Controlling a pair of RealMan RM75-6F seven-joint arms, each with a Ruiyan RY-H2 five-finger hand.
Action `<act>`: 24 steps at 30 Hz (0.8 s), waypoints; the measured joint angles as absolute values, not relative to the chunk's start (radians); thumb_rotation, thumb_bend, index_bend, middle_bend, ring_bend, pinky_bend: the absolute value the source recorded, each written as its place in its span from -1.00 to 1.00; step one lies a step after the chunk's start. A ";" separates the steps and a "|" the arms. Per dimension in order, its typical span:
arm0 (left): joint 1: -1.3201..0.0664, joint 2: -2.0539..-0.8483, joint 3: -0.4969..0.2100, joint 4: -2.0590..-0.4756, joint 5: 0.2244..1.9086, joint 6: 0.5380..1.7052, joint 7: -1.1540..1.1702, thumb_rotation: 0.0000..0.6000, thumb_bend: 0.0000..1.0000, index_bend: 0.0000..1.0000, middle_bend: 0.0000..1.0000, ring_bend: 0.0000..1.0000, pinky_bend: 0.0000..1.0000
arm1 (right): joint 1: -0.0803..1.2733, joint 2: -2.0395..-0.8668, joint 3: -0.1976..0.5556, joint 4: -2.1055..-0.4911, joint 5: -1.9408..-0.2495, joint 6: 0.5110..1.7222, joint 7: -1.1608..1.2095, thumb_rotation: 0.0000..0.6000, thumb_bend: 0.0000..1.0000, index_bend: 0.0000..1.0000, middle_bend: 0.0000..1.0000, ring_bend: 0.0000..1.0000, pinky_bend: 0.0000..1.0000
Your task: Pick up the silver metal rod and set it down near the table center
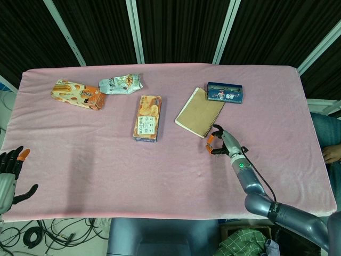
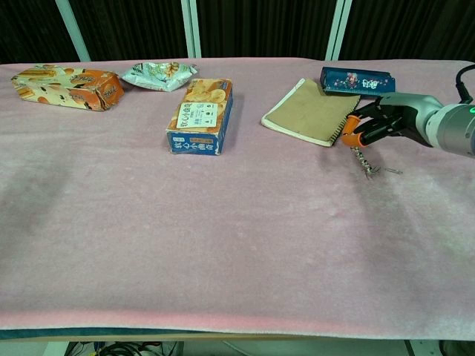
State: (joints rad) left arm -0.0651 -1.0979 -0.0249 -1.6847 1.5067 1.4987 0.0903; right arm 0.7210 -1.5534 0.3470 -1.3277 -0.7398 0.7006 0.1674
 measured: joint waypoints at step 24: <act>-0.064 -1.110 -0.021 -1.691 1.510 1.502 0.126 1.00 -0.56 -0.86 -1.00 -1.00 -1.00 | 0.687 -1.532 0.354 -1.241 -0.787 0.660 0.253 1.00 -0.27 0.26 -0.90 -0.75 -0.66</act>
State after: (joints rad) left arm -0.0639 -1.1103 -0.0212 -1.6914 1.5101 1.5018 0.1260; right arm 0.6874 -1.5323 0.3541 -1.2405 -0.7873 0.6595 0.2531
